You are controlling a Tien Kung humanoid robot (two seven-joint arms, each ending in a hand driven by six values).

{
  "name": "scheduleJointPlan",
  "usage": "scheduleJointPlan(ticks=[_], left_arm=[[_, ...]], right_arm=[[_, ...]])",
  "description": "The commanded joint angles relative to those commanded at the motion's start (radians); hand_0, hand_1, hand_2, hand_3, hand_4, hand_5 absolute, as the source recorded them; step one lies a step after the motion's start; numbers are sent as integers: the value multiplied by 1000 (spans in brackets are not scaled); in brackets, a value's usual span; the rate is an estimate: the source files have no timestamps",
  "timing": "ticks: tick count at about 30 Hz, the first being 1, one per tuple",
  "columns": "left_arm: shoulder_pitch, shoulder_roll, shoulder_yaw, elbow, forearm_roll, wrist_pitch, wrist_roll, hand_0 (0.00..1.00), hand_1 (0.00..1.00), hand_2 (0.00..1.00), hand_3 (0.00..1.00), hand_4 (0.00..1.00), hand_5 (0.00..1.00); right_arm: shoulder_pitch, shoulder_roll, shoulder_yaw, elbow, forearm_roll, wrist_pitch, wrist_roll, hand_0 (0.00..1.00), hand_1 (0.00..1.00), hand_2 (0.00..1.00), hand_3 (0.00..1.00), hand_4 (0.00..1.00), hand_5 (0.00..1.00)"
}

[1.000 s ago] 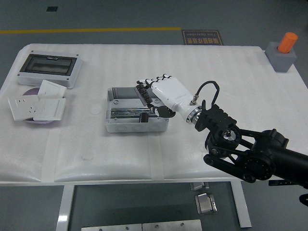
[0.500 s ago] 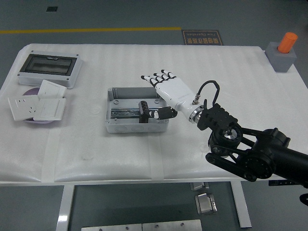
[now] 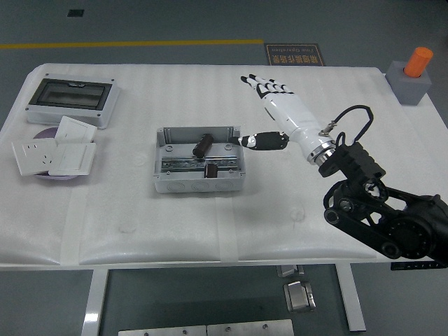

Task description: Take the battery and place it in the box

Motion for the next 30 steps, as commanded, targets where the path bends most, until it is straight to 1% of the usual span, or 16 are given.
scheduleJointPlan(ticks=[4, 5, 8, 10, 11, 14, 16, 17, 22, 23, 27, 30], left_arm=[[5, 1, -15, 0, 4, -5, 8, 654, 677, 512, 595, 428, 527], [6, 1, -15, 0, 3, -6, 9, 654, 679, 512, 594, 427, 524], [9, 0, -10, 0, -5, -6, 10, 654, 679, 512, 594, 427, 524], [13, 0, -10, 0, -7, -7, 11, 654, 679, 512, 594, 427, 524], [15, 0, -11, 0, -6, -7, 11, 647, 678, 512, 594, 425, 522], [22, 0, -15, 0, -8, -9, 10, 647, 678, 512, 594, 425, 522], [26, 0, -13, 0, -12, -10, 10, 647, 678, 512, 594, 425, 522], [28, 0, -11, 0, -15, -9, 10, 650, 678, 514, 595, 425, 520], [35, 1, -13, 0, -15, -9, 11, 650, 678, 514, 595, 425, 520], [36, 1, -13, 0, -15, -8, 11, 652, 680, 515, 595, 427, 520], [37, -2, -12, 0, -19, -7, 10, 652, 680, 515, 595, 427, 520], [38, -7, -9, 0, -26, -6, 10, 652, 680, 520, 594, 427, 519]], right_arm=[[-43, -38, 106, -28, 96, 0, 56, 998, 917, 950, 998, 998, 549], [-55, -44, 134, -39, 124, 3, 74, 870, 754, 781, 921, 931, 464], [-88, -54, 213, -62, 202, 12, 119, 870, 754, 781, 921, 931, 464], [-116, -53, 271, -76, 257, 25, 155, 870, 754, 781, 921, 931, 464], [-129, -52, 300, -80, 285, 30, 170, 815, 732, 762, 868, 927, 477], [-180, -41, 381, -83, 364, 51, 222, 815, 732, 762, 868, 927, 477], [-214, -35, 433, -76, 415, 66, 251, 815, 732, 762, 868, 927, 477], [-232, -33, 459, -69, 442, 75, 266, 813, 732, 757, 855, 960, 519], [-301, -18, 564, -25, 565, 106, 320, 813, 732, 757, 855, 960, 519], [-311, -12, 580, -15, 591, 109, 330, 816, 733, 755, 842, 979, 538], [-340, 11, 615, 18, 684, 123, 362, 816, 733, 755, 842, 979, 538], [-354, 21, 624, 37, 748, 135, 376, 813, 734, 754, 841, 981, 533]])
